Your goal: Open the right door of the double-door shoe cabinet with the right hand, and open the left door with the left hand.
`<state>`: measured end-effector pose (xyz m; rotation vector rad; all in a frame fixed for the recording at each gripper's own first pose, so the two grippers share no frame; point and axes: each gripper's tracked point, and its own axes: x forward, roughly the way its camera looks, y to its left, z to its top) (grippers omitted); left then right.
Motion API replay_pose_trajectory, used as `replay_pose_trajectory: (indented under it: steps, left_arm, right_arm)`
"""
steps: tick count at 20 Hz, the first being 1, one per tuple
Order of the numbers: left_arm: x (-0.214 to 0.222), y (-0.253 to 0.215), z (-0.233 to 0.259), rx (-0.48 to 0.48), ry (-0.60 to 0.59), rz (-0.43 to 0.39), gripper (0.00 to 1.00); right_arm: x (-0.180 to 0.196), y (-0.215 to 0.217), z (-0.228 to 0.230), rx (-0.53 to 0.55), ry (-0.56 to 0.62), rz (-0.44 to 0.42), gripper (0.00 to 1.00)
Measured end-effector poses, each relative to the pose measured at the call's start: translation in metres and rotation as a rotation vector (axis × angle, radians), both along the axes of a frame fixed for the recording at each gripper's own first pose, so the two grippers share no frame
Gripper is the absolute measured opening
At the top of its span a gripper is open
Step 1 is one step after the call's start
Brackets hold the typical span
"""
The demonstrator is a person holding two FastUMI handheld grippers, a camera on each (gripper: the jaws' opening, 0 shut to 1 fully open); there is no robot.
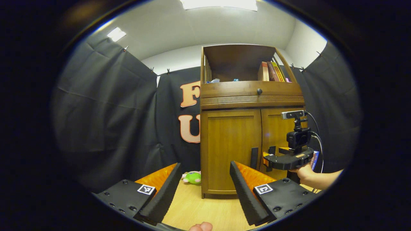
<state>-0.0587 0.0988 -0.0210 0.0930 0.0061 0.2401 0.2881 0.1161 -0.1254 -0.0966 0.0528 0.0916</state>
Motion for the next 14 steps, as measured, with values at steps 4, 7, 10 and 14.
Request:
replay_pose_trajectory:
  steps: [4,7,10,14]
  left_arm:
    - [-0.005,0.017,0.001,0.012,0.0,0.038,0.94]
    - [-0.006,0.024,0.004,0.005,-0.009,0.045,0.95]
    - [-0.006,0.027,0.005,-0.006,-0.01,0.04,0.98]
    - [-0.006,0.025,0.004,-0.021,-0.002,0.01,0.96]
  right_arm:
    - [0.002,-0.003,-0.005,-0.006,-0.002,-0.032,0.93]
    - [0.0,-0.001,-0.006,0.024,-0.009,-0.036,0.84]
    - [0.001,0.0,-0.013,0.046,0.017,-0.017,0.82]
    - [0.0,0.012,-0.018,0.062,0.027,0.028,0.49]
